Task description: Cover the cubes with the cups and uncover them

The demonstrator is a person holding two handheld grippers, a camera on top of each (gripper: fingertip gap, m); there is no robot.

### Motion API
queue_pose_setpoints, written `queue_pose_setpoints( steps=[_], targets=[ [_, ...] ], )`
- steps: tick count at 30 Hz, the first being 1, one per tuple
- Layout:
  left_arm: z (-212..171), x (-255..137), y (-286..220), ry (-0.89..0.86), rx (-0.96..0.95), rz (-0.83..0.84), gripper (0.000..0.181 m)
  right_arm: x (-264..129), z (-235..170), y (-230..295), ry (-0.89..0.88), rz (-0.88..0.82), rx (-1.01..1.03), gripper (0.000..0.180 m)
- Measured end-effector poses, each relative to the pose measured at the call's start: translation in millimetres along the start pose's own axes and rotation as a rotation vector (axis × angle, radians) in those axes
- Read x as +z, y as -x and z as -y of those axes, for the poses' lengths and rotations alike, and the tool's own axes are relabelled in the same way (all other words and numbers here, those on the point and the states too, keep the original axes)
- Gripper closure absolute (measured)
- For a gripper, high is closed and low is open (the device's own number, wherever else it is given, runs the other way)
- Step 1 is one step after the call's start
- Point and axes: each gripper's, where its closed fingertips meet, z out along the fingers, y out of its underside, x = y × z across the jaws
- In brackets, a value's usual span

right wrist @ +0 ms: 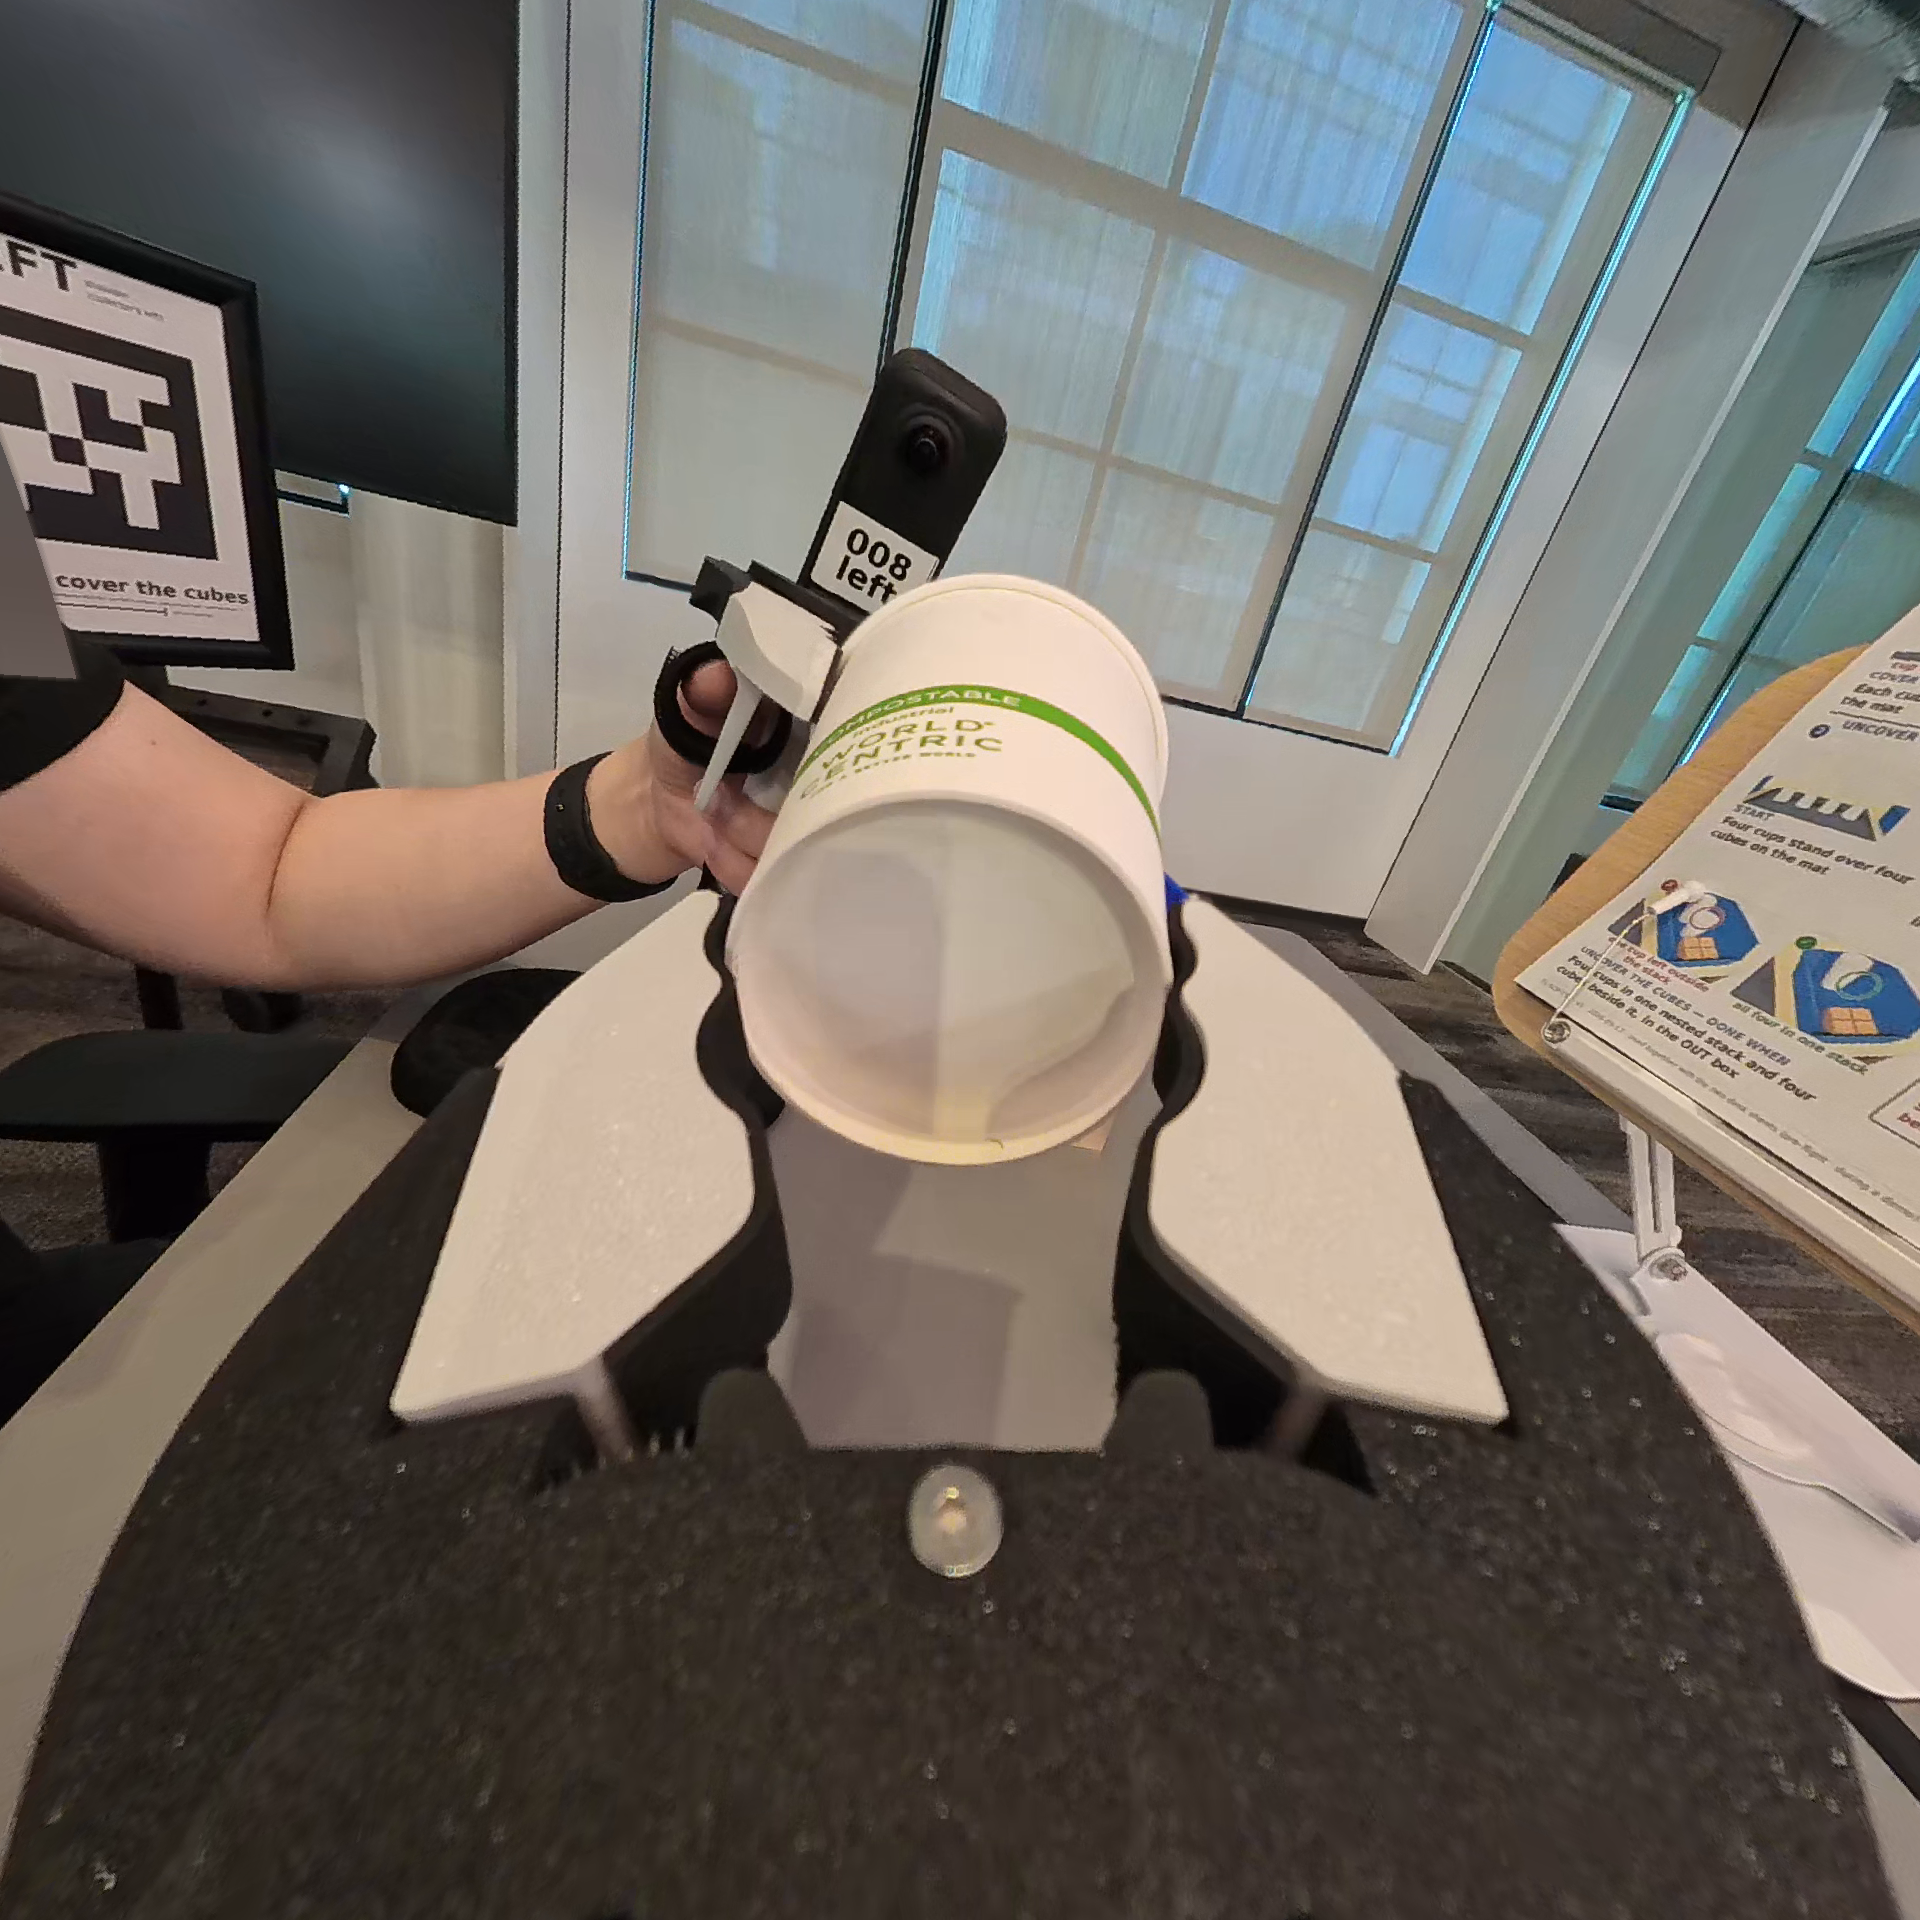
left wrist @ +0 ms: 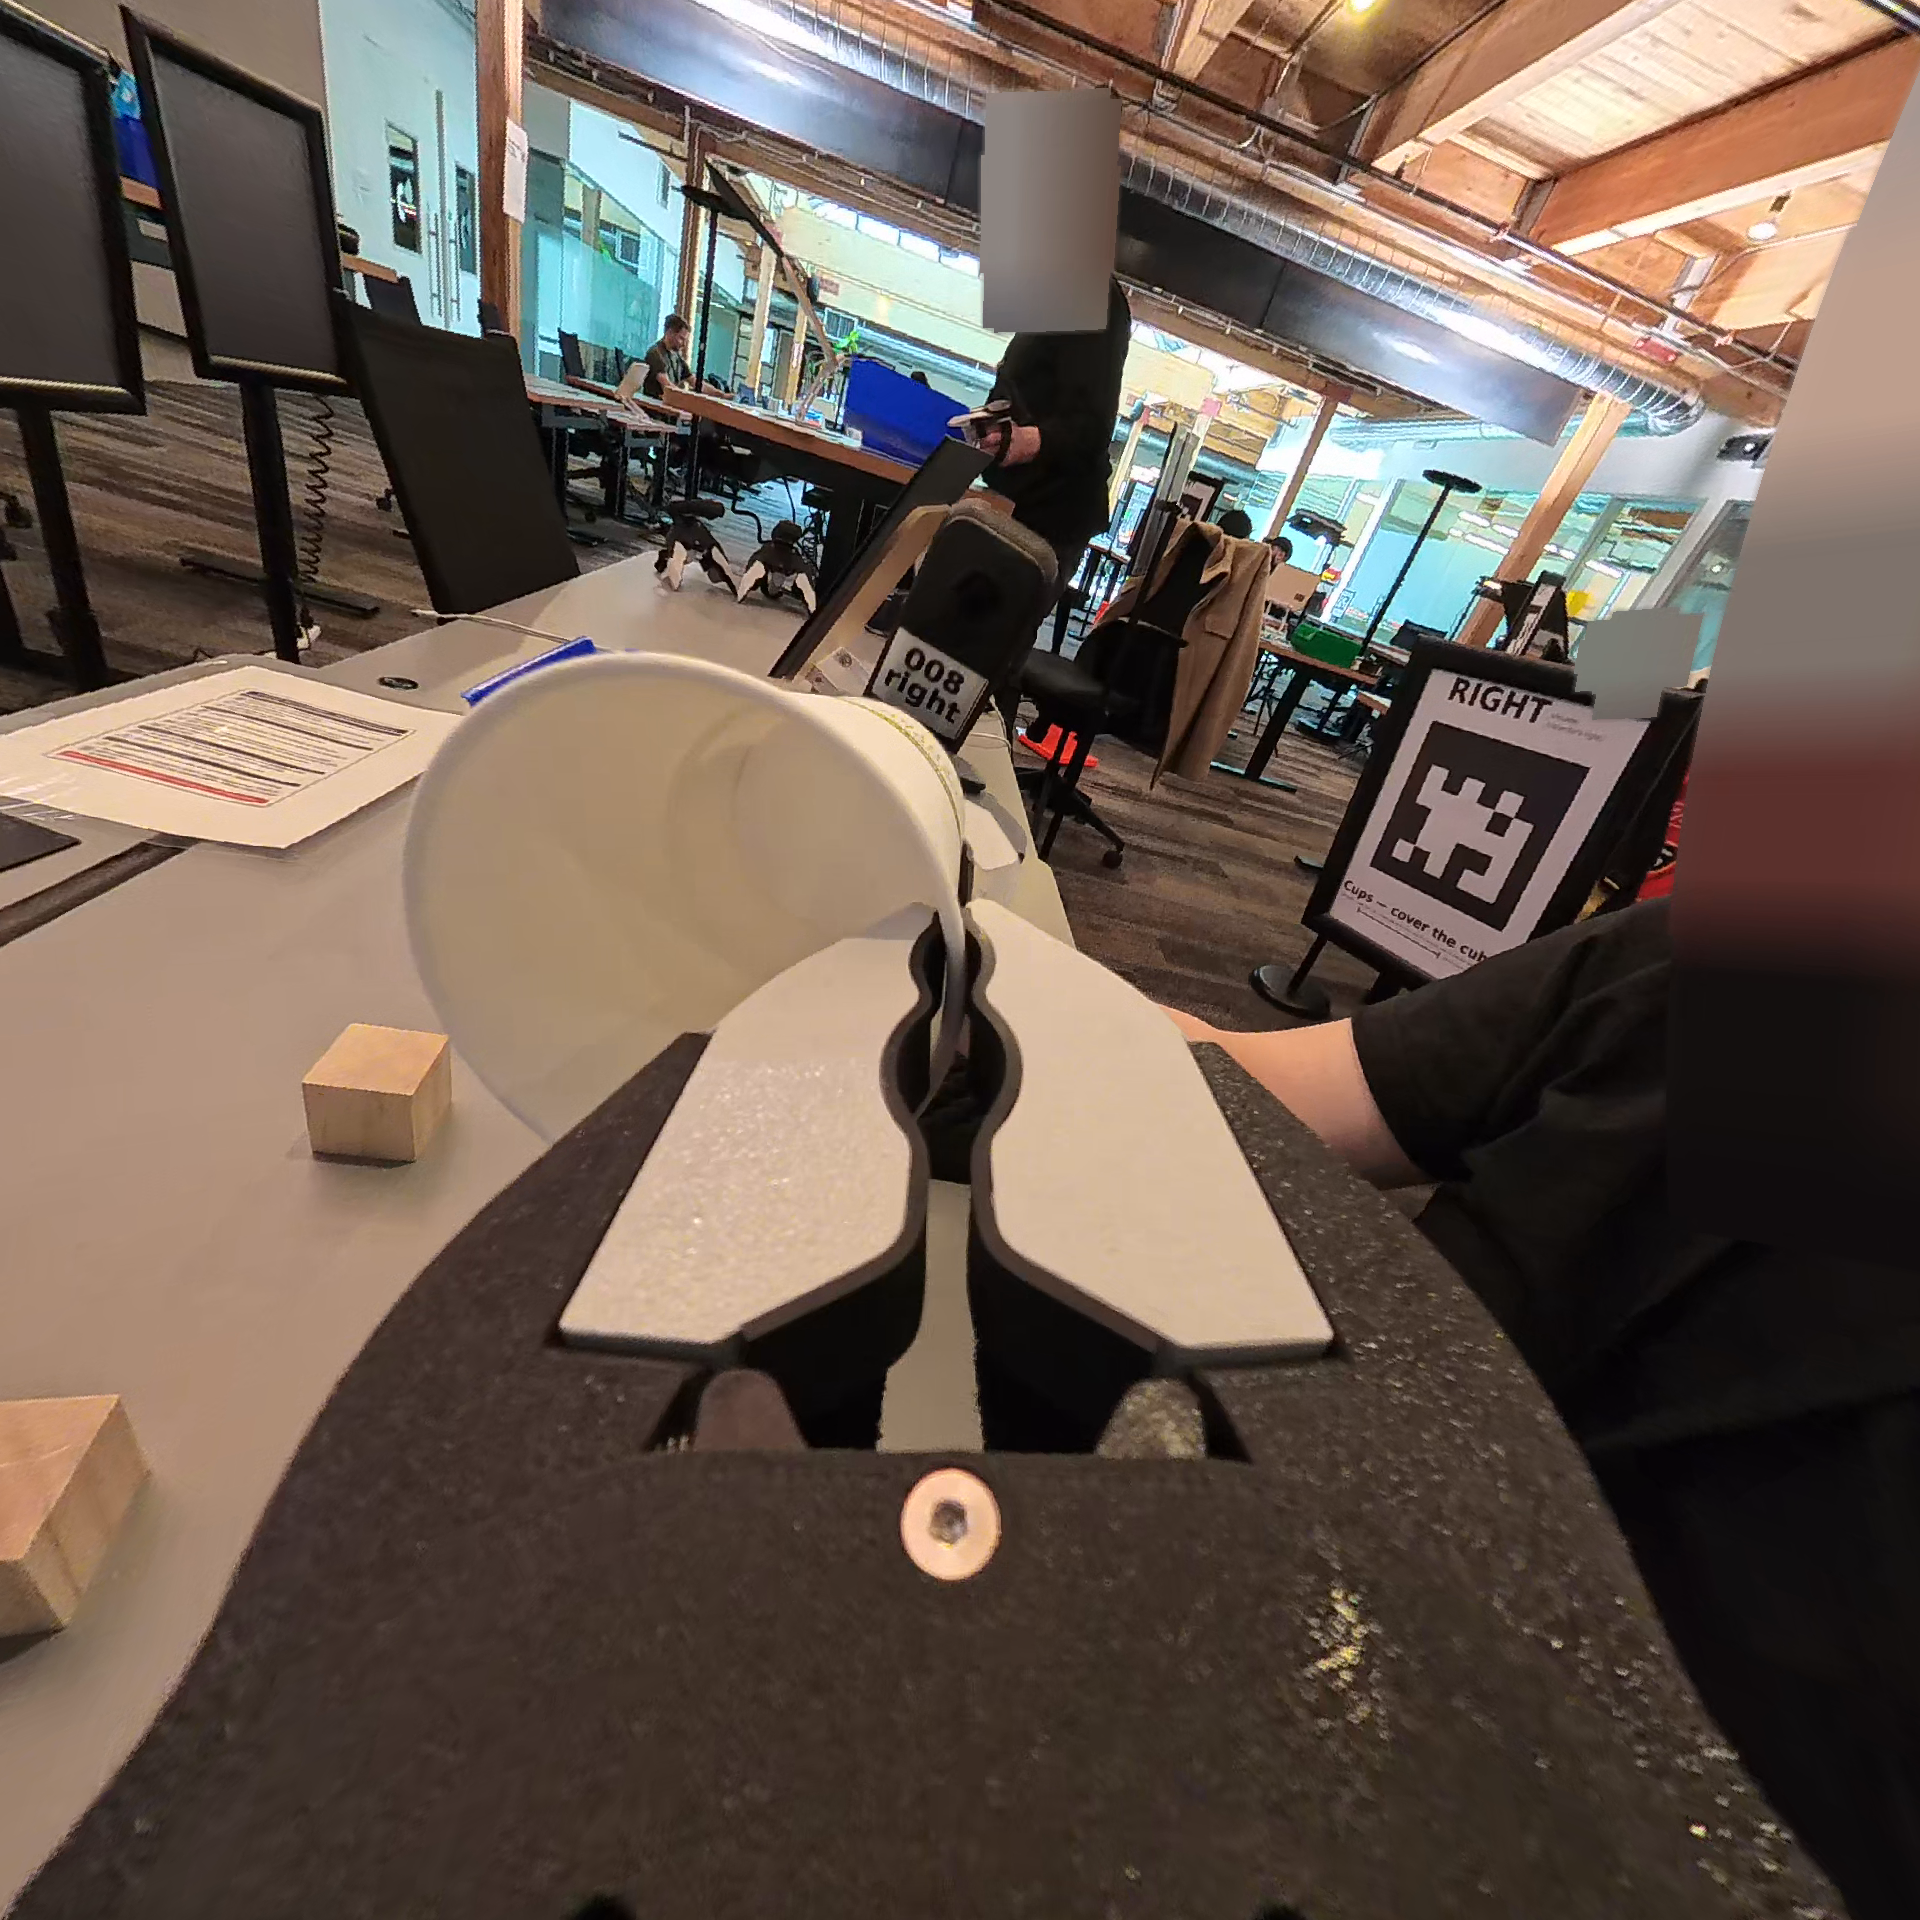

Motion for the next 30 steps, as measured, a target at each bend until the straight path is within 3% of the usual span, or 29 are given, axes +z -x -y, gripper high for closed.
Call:
queue_pose_setpoints(
  steps=[3, 9, 13, 18, 23, 30],
  targets=[
    [3, -4, -2, -0.024, -0.004, -0.004, 0.175, -1, 1, 0, -0.001, 0.001, 0.012, 0.103],
    [3, -31, 7, -0.076, 0.018, 0.124, 0.138, -4, -4, -5, 0.026, -0.013, 0.022, 0.103],
    [-7, -68, 20, -0.158, 0.021, 0.277, 0.139, -9, -9, -12, 0.061, -0.044, 0.019, 0.103],
    [-51, -101, 33, -0.164, -0.031, 0.428, 0.143, -30, -6, -33, 0.149, -0.171, 0.002, 0.103],
    [-76, -115, 16, -0.136, -0.045, 0.465, 0.143, -88, -13, -85, 0.422, -0.434, 0.07, 0.103],
    [-88, -122, -9, -0.132, -0.034, 0.447, 0.145, -183, -37, -127, 1.158, -0.498, 0.232, 0.103]
  ],
)
